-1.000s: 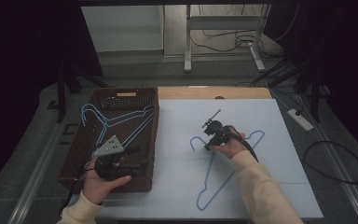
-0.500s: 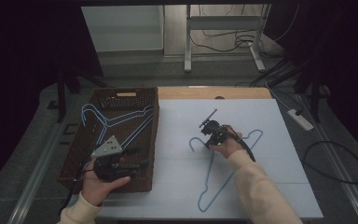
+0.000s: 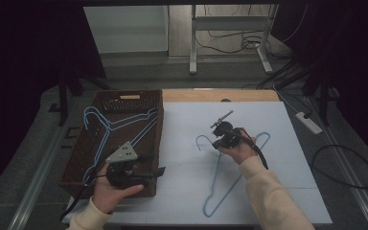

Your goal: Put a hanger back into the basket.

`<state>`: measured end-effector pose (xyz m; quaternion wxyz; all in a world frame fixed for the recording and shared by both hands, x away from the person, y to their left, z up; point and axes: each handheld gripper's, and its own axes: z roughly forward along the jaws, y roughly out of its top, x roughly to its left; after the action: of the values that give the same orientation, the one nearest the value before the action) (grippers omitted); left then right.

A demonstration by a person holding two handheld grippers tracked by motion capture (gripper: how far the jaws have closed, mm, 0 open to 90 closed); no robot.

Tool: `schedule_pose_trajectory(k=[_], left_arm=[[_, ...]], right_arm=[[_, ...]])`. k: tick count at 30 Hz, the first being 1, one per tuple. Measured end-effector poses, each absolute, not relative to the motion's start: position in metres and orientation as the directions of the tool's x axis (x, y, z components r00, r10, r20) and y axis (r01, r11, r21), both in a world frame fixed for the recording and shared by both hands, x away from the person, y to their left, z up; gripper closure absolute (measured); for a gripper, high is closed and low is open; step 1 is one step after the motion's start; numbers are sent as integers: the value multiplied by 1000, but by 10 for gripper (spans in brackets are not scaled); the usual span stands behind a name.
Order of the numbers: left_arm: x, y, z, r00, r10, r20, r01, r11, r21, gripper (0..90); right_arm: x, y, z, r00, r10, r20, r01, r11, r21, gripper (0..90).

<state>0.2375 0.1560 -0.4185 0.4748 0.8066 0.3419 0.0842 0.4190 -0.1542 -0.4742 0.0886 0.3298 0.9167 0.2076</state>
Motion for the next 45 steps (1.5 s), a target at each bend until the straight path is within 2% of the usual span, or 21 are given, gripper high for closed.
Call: schedule_pose_trajectory(k=[26, 45], left_arm=[[268, 84, -445, 759, 586, -284, 565, -376, 735, 381], [268, 40, -457, 773, 578, -261, 563, -435, 703, 383]], right_arm=[[410, -161, -466, -768, 640, -19, 544, 667, 510, 865], [404, -166, -458, -767, 642, -26, 528, 654, 542, 864]])
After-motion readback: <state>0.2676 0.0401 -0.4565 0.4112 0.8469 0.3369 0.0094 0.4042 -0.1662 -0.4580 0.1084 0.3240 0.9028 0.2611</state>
